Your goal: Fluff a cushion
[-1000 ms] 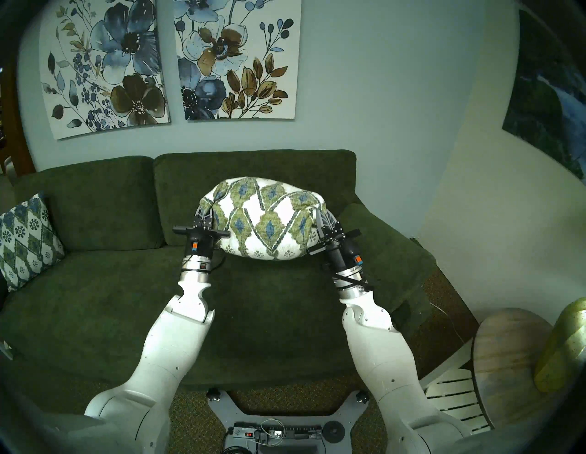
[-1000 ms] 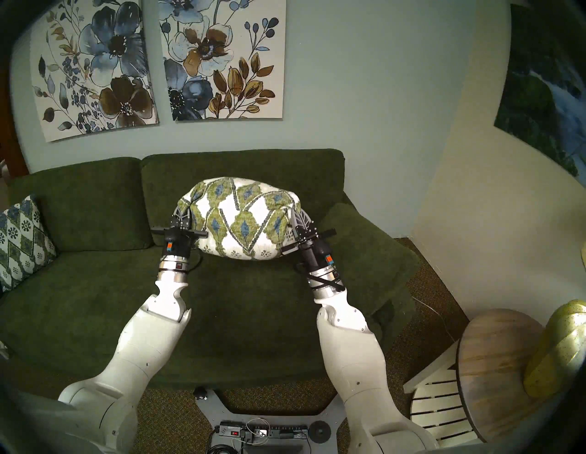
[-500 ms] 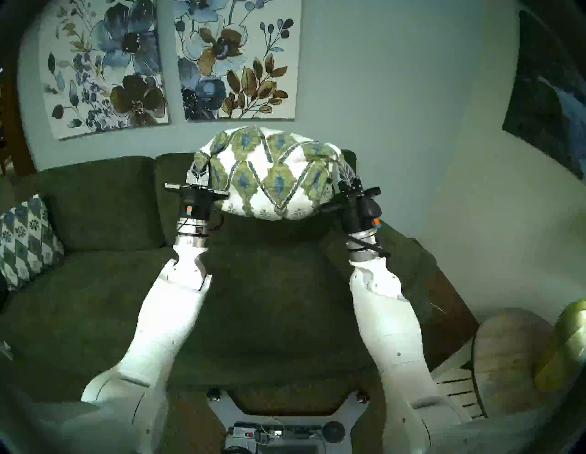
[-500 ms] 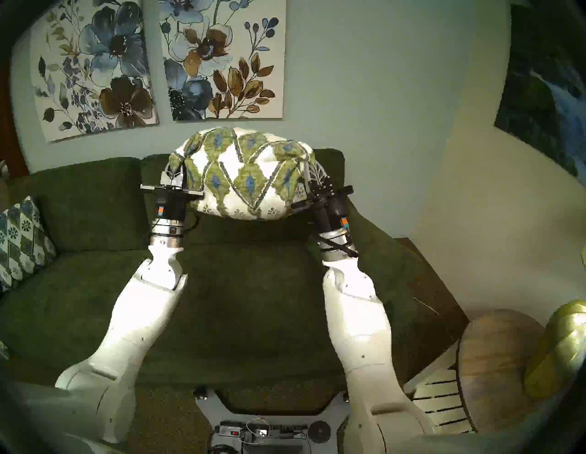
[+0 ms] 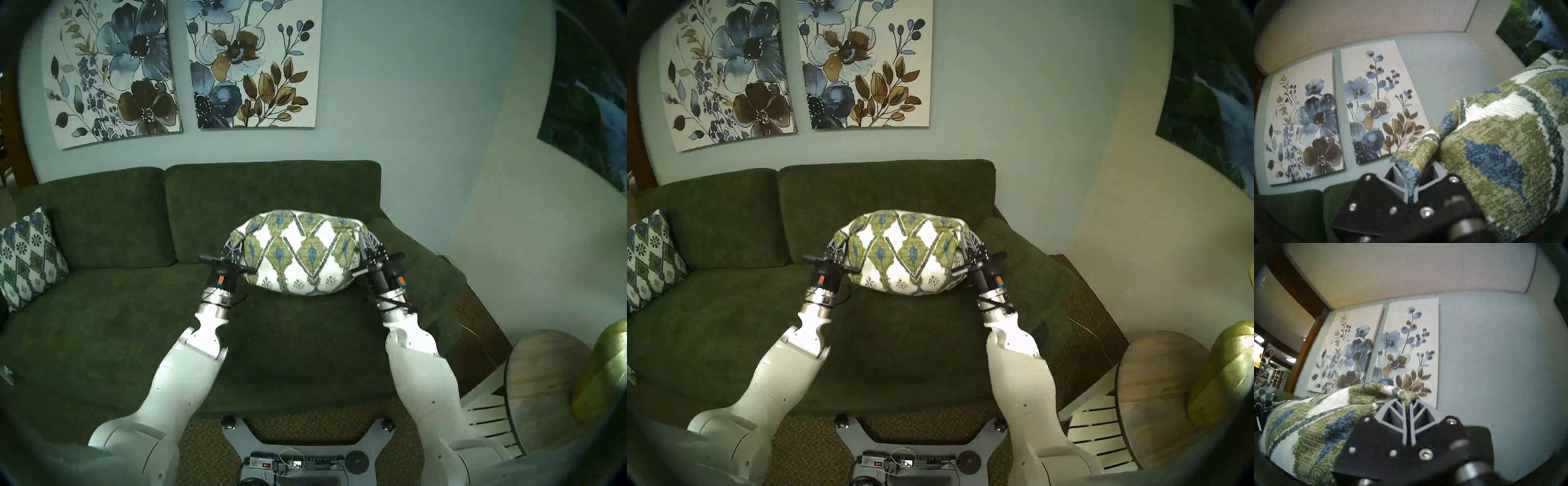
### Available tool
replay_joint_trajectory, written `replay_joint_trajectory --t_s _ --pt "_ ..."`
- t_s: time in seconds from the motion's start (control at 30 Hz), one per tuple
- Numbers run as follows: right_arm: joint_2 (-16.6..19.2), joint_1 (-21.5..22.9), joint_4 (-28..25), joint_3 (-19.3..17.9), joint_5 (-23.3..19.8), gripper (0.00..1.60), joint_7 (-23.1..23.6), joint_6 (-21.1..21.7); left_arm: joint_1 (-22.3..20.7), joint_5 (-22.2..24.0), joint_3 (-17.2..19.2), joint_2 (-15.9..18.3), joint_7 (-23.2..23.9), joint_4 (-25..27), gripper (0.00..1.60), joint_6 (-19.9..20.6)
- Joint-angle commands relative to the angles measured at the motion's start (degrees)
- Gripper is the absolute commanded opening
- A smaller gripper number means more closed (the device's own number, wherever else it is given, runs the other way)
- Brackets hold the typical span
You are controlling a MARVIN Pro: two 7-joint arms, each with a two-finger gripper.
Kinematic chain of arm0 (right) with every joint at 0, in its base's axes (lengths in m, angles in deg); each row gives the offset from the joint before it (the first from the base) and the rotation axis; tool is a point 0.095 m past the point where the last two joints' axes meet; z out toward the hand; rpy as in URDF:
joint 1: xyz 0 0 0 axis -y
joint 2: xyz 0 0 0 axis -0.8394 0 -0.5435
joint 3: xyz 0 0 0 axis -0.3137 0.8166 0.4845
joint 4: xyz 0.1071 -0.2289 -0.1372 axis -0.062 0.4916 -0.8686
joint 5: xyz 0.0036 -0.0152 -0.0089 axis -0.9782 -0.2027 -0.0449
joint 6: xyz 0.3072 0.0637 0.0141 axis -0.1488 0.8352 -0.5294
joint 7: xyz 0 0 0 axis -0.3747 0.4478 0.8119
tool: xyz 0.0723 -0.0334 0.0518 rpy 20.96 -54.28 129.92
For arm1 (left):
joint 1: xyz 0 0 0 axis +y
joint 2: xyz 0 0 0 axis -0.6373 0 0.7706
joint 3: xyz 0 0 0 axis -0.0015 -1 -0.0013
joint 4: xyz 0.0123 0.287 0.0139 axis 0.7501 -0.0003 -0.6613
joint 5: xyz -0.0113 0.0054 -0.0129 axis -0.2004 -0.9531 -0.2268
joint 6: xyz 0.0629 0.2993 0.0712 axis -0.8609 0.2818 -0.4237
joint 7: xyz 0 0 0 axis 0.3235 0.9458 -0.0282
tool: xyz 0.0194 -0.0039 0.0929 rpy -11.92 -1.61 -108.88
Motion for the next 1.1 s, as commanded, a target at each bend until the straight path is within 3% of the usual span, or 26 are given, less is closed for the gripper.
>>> replay_joint_trajectory --t_s 0.0,0.3,1.07 --pt "0.59 -5.50 5.77 -1.58 -0.02 0.00 -0.75 -0.57 4.71 0.13 -0.11 -0.19 -0.30 -5.81 0.00 0.23" --pt "0.24 -7.86 12.65 -2.01 -0.19 0.00 -1.02 -0.57 7.55 0.27 -0.62 -1.01 -0.32 -12.41 0.00 0.03" --pt "-0.79 -7.98 21.79 -1.60 0.50 0.00 0.55 -0.57 4.52 0.55 0.08 -1.61 -0.56 -20.52 0.00 0.11"
